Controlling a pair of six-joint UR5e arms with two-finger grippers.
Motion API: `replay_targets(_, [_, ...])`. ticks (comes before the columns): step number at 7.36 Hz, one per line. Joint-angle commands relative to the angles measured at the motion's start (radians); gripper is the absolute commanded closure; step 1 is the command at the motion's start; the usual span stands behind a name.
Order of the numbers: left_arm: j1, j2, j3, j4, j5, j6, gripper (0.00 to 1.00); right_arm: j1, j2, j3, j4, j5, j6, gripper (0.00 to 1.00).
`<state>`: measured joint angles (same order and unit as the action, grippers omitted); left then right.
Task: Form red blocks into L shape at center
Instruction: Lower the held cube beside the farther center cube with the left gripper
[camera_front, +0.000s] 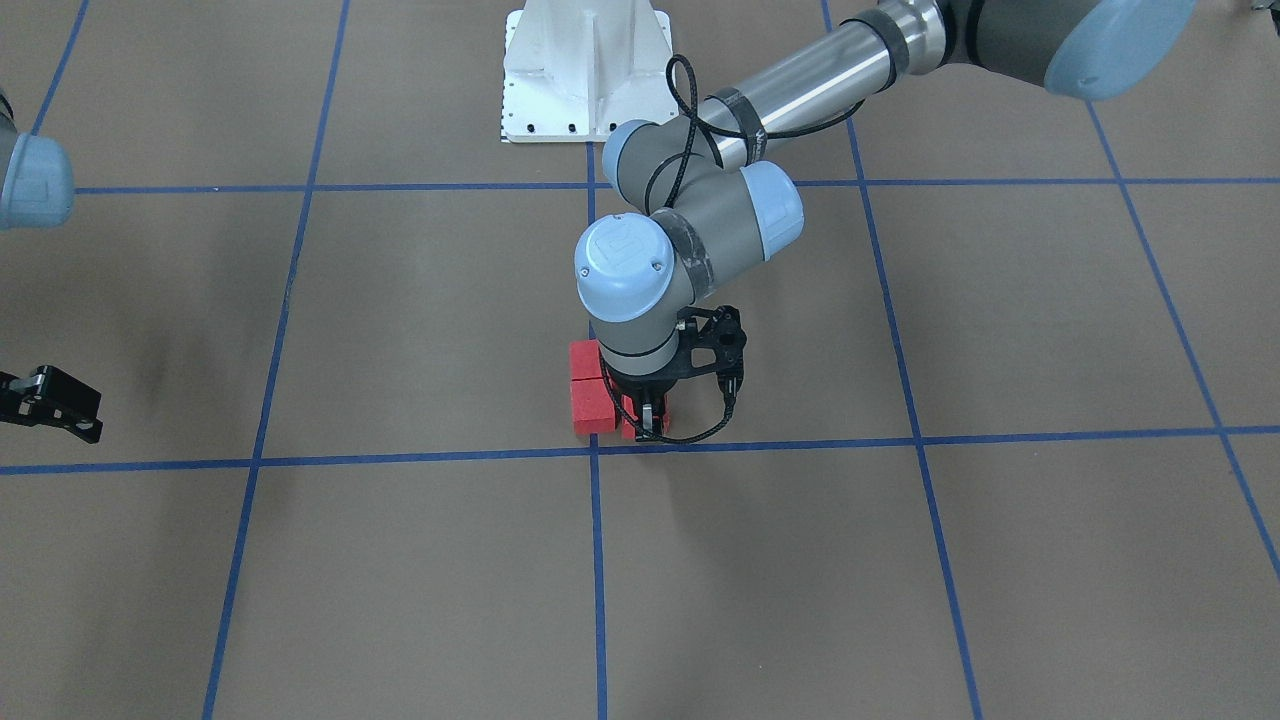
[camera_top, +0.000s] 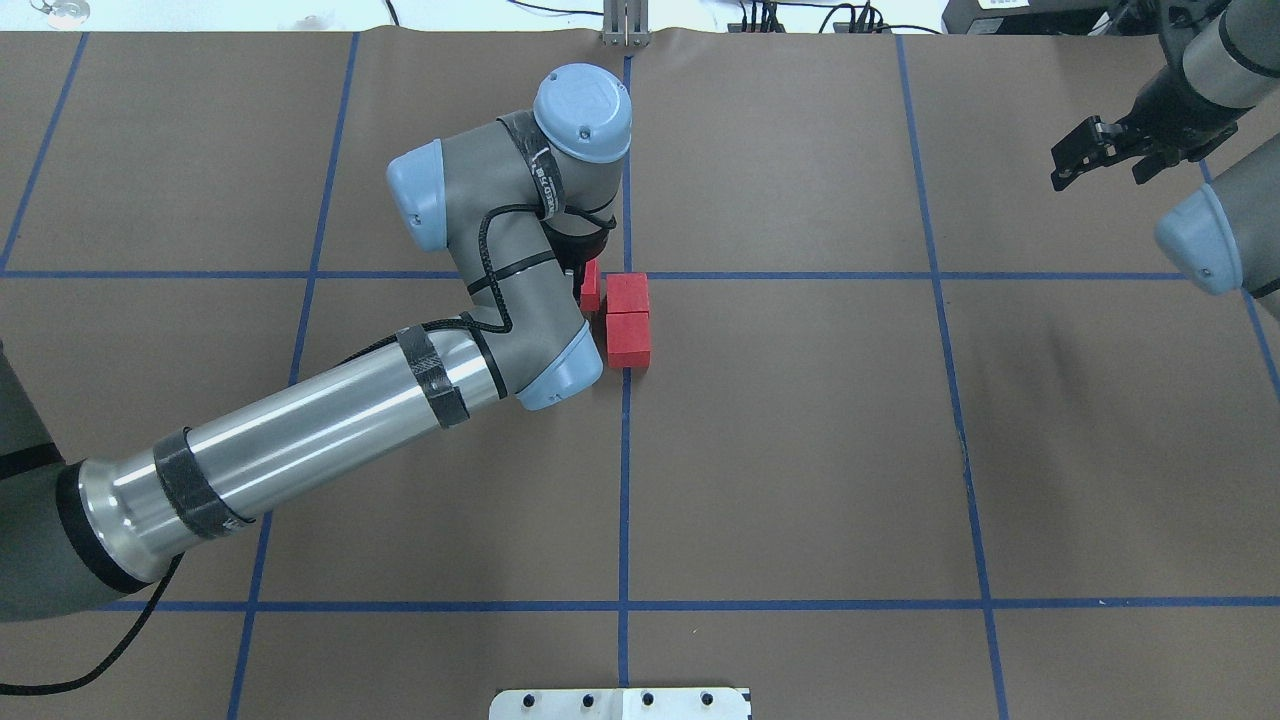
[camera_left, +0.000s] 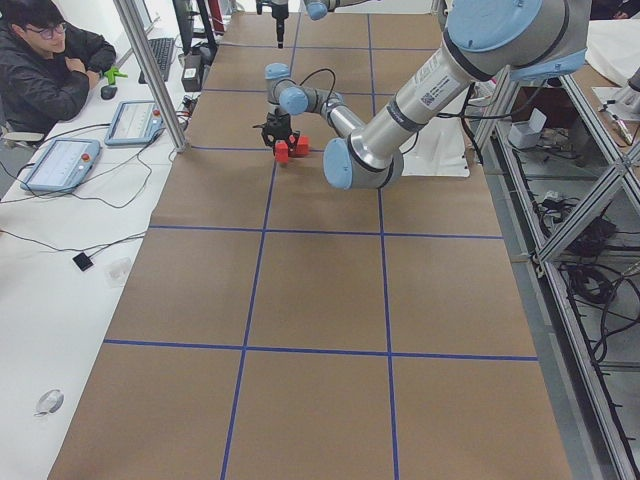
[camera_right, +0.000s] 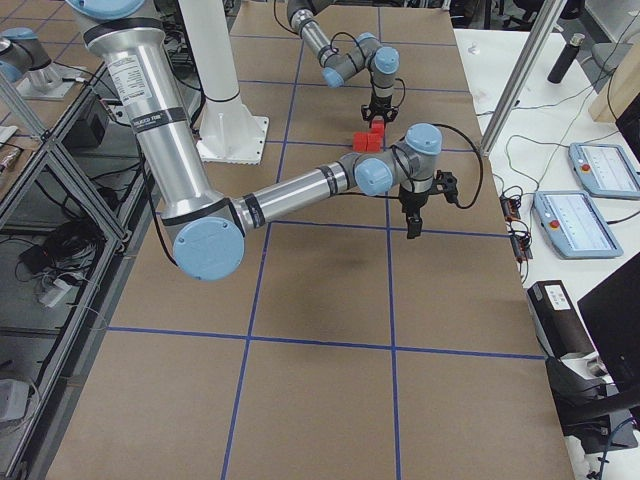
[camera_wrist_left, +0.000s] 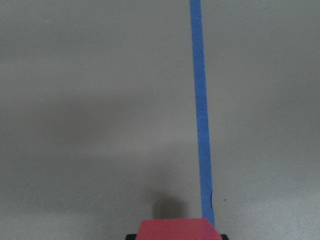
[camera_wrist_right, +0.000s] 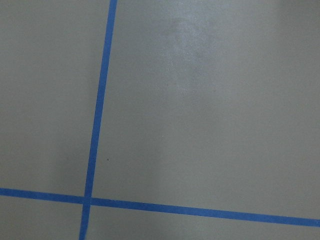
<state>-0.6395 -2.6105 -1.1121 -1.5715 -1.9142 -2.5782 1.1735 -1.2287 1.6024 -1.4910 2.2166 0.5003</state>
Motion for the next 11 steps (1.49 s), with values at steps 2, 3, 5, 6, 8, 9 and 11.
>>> replay_targets(2, [0.006,-0.008,0.003,0.034,0.006,0.004,1.00,0.000,0.002,-0.005,0.002,0.000,0.000,0.01])
replay_targets(3, [0.006,-0.008,0.001,0.044,0.006,0.004,1.00,0.000,0.003,-0.007,0.002,0.000,0.000,0.01])
replay_targets(5, [0.008,-0.010,0.001,0.044,0.006,0.004,1.00,0.000,0.005,-0.007,0.002,0.000,0.000,0.01])
replay_targets(6, [0.008,-0.010,0.001,0.044,0.006,0.004,1.00,0.000,0.005,-0.007,0.002,0.000,0.000,0.01])
replay_targets(8, [0.014,-0.011,0.001,0.045,0.006,0.004,1.00,-0.002,0.006,-0.012,0.002,-0.002,0.000,0.01])
replay_targets(9, [0.017,-0.011,0.001,0.045,0.007,0.004,1.00,-0.002,0.009,-0.019,0.003,-0.002,0.000,0.01])
replay_targets(11, [0.023,-0.011,0.001,0.047,0.021,0.003,1.00,-0.002,0.011,-0.019,0.003,-0.002,0.001,0.01])
